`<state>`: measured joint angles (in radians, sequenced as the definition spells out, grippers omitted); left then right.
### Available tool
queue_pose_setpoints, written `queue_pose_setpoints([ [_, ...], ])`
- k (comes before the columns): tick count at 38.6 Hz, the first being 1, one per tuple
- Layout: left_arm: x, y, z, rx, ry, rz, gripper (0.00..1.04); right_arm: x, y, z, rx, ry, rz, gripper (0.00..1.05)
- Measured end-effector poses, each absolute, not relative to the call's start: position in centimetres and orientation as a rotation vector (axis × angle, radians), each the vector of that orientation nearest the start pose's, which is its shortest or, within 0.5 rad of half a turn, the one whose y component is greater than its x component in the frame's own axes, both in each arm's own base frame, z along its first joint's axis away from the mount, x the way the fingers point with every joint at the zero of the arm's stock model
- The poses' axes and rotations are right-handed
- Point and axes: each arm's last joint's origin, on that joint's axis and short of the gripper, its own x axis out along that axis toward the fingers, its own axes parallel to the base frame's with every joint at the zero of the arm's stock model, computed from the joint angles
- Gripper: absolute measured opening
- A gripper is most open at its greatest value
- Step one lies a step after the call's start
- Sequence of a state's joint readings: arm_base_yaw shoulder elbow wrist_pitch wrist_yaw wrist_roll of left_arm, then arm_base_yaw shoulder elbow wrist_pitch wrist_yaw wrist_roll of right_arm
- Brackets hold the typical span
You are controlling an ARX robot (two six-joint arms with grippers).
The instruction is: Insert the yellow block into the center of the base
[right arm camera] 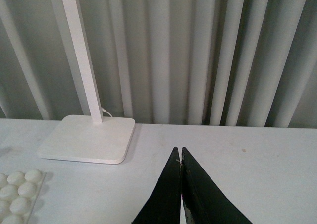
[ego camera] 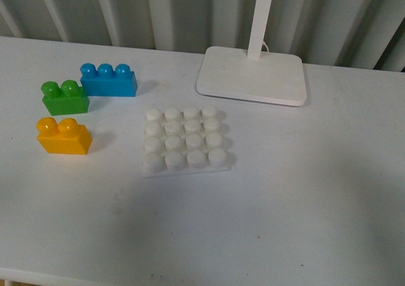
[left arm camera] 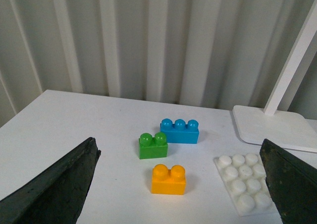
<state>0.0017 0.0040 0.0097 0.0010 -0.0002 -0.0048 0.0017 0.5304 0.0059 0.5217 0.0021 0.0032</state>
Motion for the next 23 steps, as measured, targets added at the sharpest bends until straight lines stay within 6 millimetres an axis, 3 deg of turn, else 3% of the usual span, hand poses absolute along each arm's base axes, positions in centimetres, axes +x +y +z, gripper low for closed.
queue_pose_setpoints([
  [23,9.7,0.0,16.7,-0.005,-0.007,0.002,0.98,11.2,0.0,16.9,0.003,-0.009,0.0,0.01],
])
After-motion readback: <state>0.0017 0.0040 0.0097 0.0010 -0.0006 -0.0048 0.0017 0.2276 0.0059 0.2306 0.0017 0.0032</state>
